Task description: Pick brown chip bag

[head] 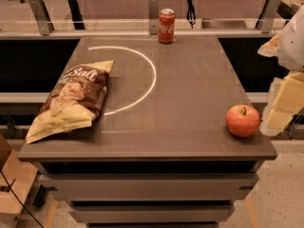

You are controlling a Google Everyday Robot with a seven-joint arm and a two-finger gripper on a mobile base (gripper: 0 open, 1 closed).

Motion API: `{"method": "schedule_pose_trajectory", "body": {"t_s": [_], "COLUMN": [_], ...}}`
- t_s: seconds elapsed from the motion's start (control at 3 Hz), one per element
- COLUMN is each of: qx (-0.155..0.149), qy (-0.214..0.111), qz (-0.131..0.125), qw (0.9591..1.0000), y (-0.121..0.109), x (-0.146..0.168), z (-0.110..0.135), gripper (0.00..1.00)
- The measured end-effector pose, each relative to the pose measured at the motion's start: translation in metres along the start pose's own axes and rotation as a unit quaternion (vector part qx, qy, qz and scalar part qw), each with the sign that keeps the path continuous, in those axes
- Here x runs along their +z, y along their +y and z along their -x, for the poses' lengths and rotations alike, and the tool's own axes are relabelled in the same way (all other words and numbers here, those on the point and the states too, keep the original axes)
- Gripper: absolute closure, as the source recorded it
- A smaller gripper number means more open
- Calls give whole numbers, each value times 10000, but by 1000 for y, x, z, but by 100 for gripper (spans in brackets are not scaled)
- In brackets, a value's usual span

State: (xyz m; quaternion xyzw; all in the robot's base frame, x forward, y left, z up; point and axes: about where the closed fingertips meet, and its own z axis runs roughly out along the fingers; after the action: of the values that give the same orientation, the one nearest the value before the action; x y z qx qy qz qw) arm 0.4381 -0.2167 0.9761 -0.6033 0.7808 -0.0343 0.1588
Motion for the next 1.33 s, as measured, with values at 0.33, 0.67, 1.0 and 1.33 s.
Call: {"method": "schedule_pose_trajectory", "body": {"t_s": [0.33,0.67,1.0,1.33], "qx": [0,-110,-401,-886], "qy": [0,-113,-551,-1267], "qz": [0,30,125,478], "qw": [10000,9999,9976,9868], "y": [0,-1,-3,5], "x": [0,-1,-1,5], "z": [0,2,20,63], "gripper": [0,0,0,0]}}
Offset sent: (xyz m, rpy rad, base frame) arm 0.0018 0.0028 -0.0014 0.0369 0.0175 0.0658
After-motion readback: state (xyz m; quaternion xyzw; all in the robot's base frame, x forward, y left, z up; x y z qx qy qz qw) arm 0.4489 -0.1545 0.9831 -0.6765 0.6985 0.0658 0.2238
